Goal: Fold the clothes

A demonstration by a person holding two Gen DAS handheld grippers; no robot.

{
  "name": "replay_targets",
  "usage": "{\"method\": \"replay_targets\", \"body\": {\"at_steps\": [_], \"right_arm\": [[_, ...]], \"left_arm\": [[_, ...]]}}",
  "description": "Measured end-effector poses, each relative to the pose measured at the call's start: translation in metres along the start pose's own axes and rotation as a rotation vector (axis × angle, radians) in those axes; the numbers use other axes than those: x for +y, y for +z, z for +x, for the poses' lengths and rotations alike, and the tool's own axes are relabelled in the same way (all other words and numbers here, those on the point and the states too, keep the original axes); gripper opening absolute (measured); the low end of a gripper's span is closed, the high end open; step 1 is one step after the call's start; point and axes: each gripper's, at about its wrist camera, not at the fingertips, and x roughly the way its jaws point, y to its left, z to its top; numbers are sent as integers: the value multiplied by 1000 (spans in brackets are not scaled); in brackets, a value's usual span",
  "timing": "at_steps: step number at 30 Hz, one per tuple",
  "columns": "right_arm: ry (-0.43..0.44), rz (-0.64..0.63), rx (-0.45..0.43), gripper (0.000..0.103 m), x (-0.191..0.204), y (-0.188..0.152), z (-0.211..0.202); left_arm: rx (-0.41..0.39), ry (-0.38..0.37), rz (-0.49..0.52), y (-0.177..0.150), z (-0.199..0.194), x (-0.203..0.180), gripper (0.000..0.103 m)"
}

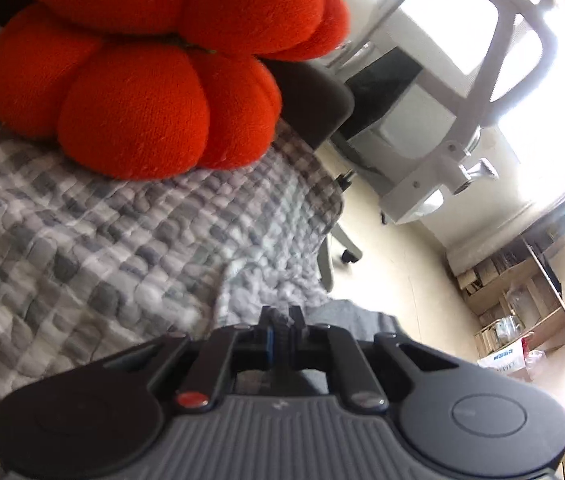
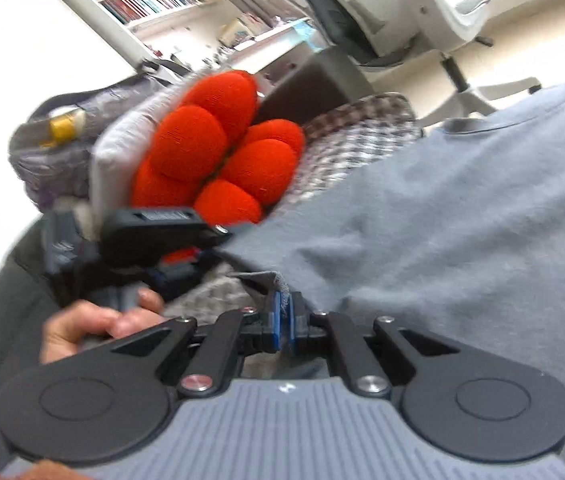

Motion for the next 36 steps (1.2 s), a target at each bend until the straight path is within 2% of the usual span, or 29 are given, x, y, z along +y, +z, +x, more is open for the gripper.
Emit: {"method": "replay_targets", "body": {"at_steps": [3,7,12,15,18,21,25,26,27,28,31,33,36], "right_arm": [[-4,-4,-19,4,1,-1,-7],[-9,74,-88,4,-11,2,-26],[-112,115,-138,4,-24,1,-45],[-180,148,-97,4,-37,1,-47],[-272,49,-29,4,-33,-1,-43],[-315,-90,-10,14,-19,-1,-43],[-326,-187,-30,19,-11,10,-46],[-318,-179,-36,24,-13,16,-47],[-305,-145,-45,42,-20,21,-47],[-292,-106,-50,53,-27,28,-47],[-258,26,-39,53,-51,50,-42],[-279,88,-32,53,-63,65,-34],[-331,45,-9,53,-66,78,-16]], "left_arm": [[-3,-44,-21,-4,0,-12,7],[-19,-12,-35,-7,-3,-31,6],[-1,-106,-106,-11,-5,-45,11],[-11,-57,-87,-11,-7,-47,13],[-3,-43,-135,-10,-7,-35,15],[1,-9,-169,-9,-5,-25,17],[19,1,-149,-12,-3,-25,24],[25,-6,-147,-13,-2,-25,25],[29,-10,-142,-13,-2,-25,26],[33,-9,-133,-14,-1,-26,26],[46,2,-111,-15,2,-28,28],[50,0,-117,-15,3,-26,28],[47,4,-122,-15,3,-24,29]]}}
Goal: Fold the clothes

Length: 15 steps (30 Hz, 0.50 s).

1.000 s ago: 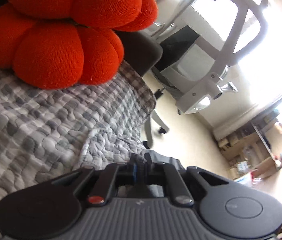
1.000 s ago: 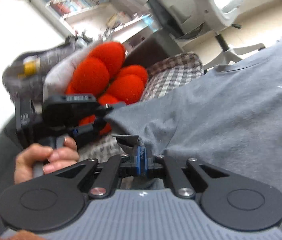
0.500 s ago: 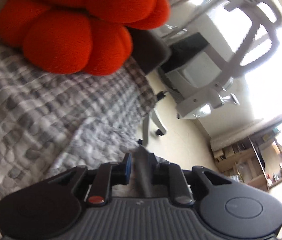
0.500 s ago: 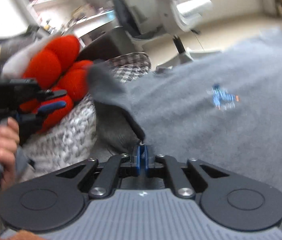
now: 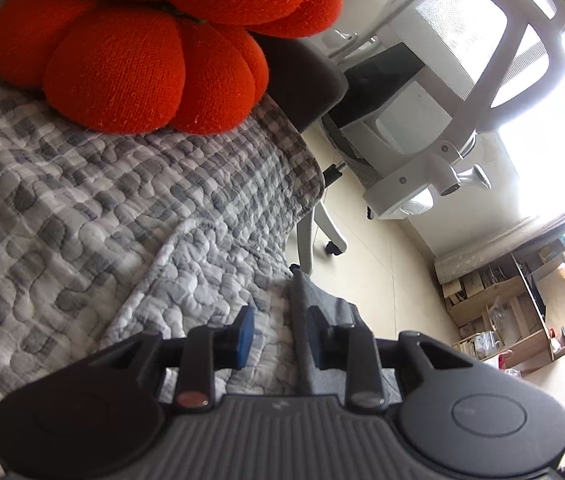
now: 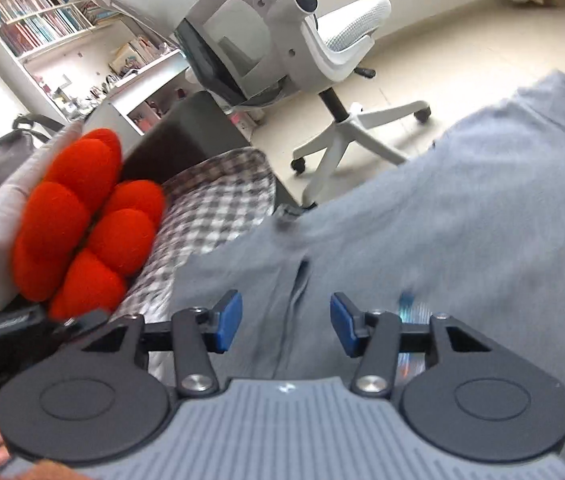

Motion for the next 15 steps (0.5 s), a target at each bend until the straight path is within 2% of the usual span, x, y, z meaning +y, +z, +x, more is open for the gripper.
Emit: {"method": "replay_targets", "body": {"at_steps": [2,4,5,6,7,11,15], "right_arm": [[-30,-41,9,50,4,6,11],[-40,-131,16,30,13,3,15],[-45,-177,19,23,18,2,17],[-49,-212,19,8,22,0,18],[-54,-229,9,3,24,-2,17],[-71,-288,-75,2,32,-6,3],[-71,-267,-196,2,30,5,-17]], "left_arm": [[0,4,2,0,1,1,29],[6,8,-1,0,4,2,29],[8,11,-5,0,5,4,29],[11,14,-9,0,6,5,29],[12,18,-11,0,7,6,29],[14,31,-5,0,8,7,29],[13,50,4,-1,11,6,29]]}}
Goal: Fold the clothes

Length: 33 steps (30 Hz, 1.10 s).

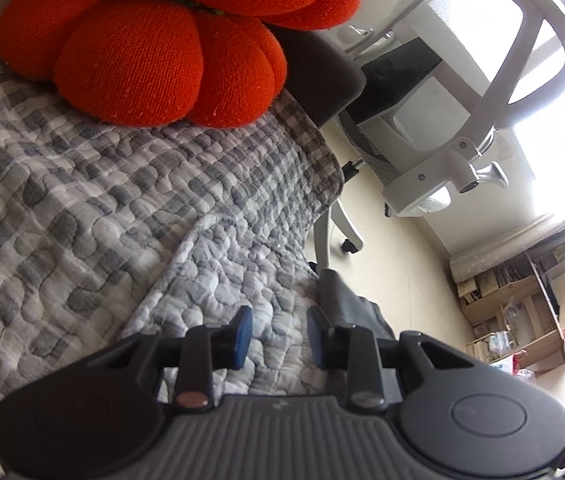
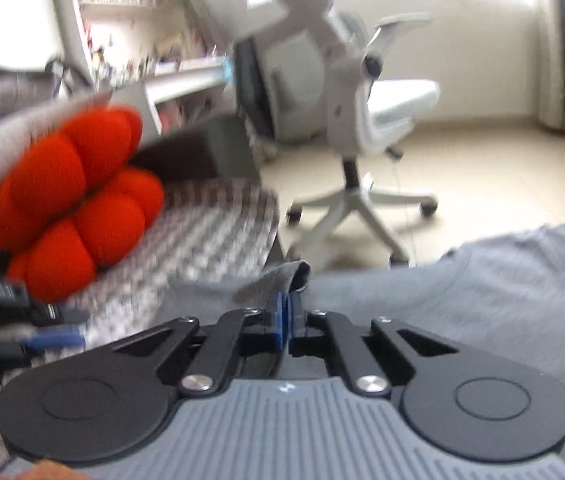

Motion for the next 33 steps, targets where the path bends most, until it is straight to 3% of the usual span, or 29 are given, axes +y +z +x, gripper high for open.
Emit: {"method": "replay_targets", "body": {"at_steps": [5,12,18,24,26,31,33], "right_arm": [[-74,23,-6,2,-13,13,2],[-149,30,30,2,-32,4,6],[-156,64,-78,2,-39,3,-8],[-73,64,-213,2,-35,8,-29],[-100,51,-168,2,-35,9,-20],[-191,69,39,3,-51,-3,4],[-217,83,57,9,-55,-9,-1]], "left_arm": [[6,5,16,-2,1,-3,29],[15,6,32,-4,2,-6,29],[19,3,38,-4,2,-7,29],[34,16,47,-5,4,-8,29],[38,23,51,-5,4,-8,29],[52,26,69,-8,2,-11,32],[63,28,80,-9,0,-14,35]]}}
